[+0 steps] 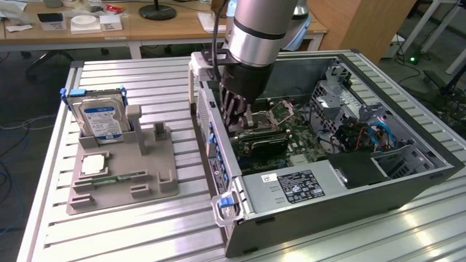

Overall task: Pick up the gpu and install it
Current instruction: 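Press down on the gpu until it lock into place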

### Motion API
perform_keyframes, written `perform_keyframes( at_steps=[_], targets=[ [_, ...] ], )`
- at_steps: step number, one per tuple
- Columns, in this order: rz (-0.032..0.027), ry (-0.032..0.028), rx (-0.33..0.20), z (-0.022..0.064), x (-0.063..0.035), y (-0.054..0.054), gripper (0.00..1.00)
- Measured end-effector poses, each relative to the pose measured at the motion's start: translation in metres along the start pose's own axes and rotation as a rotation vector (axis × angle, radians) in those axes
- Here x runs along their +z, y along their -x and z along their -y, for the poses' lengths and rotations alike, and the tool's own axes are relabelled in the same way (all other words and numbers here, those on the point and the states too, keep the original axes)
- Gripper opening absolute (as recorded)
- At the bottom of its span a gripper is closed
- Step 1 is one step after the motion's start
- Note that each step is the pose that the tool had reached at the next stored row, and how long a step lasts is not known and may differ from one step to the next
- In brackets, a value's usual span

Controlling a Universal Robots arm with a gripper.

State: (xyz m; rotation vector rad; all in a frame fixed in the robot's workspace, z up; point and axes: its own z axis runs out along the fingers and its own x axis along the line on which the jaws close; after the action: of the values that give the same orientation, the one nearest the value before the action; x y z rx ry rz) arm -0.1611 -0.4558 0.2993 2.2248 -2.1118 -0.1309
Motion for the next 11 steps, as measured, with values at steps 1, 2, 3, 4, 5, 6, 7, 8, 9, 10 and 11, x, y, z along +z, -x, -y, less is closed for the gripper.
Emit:
perform_keyframes(
  at_steps=[1, 2, 3, 4, 5, 6, 7, 8, 9, 10, 11],
  targets=[
    [0.0, 0.0003, 0.0, 0.0, 0.0, 0.0, 0.11],
    [0.0001, 0.0005, 0.0, -0.0002, 0.0001, 0.0, 0.11],
    [0.0001, 0.0008, 0.0, -0.0003, 0.0001, 0.0001, 0.11],
    [0.0, 0.001, 0.0, -0.0004, 0.0001, 0.0, 0.11],
    [0.0, 0.0013, 0.0, -0.0006, 0.0002, 0.0001, 0.11],
    [0.0, 0.0017, 0.0, -0.0006, 0.0002, 0.0, 0.11],
    [0.0001, 0.002, 0.0, -0.0007, 0.0003, 0.0001, 0.11],
    [0.0002, 0.0023, 0.0, -0.0008, 0.0004, 0.0001, 0.11],
    [0.0001, 0.0026, 0.0, -0.0009, 0.0005, 0.0001, 0.11],
    [0.0001, 0.003, 0.0, -0.0009, 0.0006, 0.0001, 0.11],
    [0.0002, 0.0031, 0.0, -0.0009, 0.0012, 0.0001, 0.11]
  ],
)
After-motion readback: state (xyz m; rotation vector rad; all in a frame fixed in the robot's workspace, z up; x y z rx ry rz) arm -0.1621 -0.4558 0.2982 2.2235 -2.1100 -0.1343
